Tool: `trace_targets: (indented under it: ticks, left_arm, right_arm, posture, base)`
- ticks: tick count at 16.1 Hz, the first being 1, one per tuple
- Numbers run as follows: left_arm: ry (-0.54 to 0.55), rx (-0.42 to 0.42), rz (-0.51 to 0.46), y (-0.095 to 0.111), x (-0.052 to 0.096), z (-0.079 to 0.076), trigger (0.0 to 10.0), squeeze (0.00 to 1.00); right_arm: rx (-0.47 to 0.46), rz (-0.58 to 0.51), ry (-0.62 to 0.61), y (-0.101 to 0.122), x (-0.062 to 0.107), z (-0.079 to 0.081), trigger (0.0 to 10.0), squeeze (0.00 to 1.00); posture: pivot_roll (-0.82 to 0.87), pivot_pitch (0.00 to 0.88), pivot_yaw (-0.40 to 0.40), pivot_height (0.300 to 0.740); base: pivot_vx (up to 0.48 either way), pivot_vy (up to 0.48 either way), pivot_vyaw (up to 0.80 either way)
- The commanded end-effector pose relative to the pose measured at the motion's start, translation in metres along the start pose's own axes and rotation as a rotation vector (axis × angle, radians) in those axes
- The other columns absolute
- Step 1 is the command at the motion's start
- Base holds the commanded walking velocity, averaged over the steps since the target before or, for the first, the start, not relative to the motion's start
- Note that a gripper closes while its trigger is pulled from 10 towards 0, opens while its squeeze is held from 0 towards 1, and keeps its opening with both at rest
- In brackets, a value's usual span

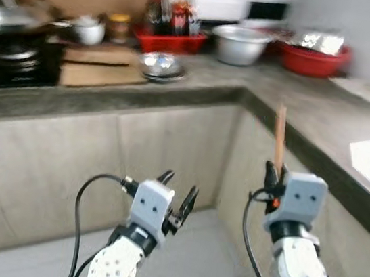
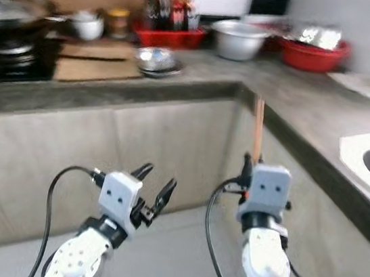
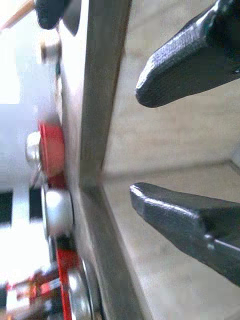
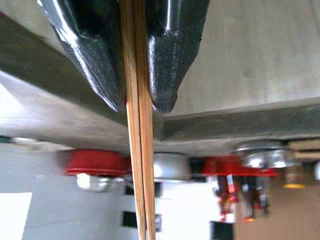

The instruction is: Kitchen organization

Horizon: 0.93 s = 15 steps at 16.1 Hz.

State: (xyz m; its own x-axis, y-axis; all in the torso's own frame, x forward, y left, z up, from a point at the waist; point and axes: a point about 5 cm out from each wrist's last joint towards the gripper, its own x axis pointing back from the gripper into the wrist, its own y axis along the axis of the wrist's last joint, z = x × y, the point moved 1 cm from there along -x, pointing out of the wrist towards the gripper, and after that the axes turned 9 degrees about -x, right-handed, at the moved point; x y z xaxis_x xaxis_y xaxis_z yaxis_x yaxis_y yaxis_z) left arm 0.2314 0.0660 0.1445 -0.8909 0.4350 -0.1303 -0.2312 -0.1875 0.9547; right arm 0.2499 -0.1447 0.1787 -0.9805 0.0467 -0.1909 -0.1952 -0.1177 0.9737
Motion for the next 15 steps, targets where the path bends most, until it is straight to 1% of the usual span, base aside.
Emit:
trace_targets:
  ticks: [1,5,7,14,15]
  left_arm:
    - [0.015,-0.011,0.004,0.0003,-0.0004,0.0040,10.0,0.00]
    - [0.020,-0.024,0.002,0.0012,-0.0018,0.0069,10.0,0.00]
    - [0.022,-0.029,-0.005,0.0018,-0.0034,0.0094,10.0,0.00]
    - [0.016,-0.033,-0.005,0.0015,-0.0033,0.0096,10.0,0.00]
    - [0.015,-0.035,-0.005,0.0013,-0.0033,0.0099,10.0,0.00]
  right_arm:
    - [-0.008,-0.021,0.021,0.0048,-0.0015,0.0056,10.0,0.00]
    - [-0.006,-0.030,0.028,0.0070,-0.0026,0.0071,10.0,0.00]
    - [-0.002,-0.037,0.030,0.0080,-0.0034,0.0075,10.0,0.00]
    - [0.007,-0.052,0.034,0.0107,-0.0055,0.0083,10.0,0.00]
    - [0.013,-0.063,0.036,0.0123,-0.0062,0.0087,10.0,0.00]
  posture:
    - [0.07,0.000,-0.036,0.740]
    - [0.07,0.000,-0.040,0.740]
    - [0.07,0.000,-0.040,0.740]
    - [0.07,0.000,-0.039,0.740]
    - [0.07,0.000,-0.037,0.740]
  base:
    - [0.000,0.000,-0.80]
    - [0.000,0.000,0.00]
    - [0.354,0.000,-0.80]
    - [0.431,0.000,-0.80]
    - [0.431,0.000,0.00]
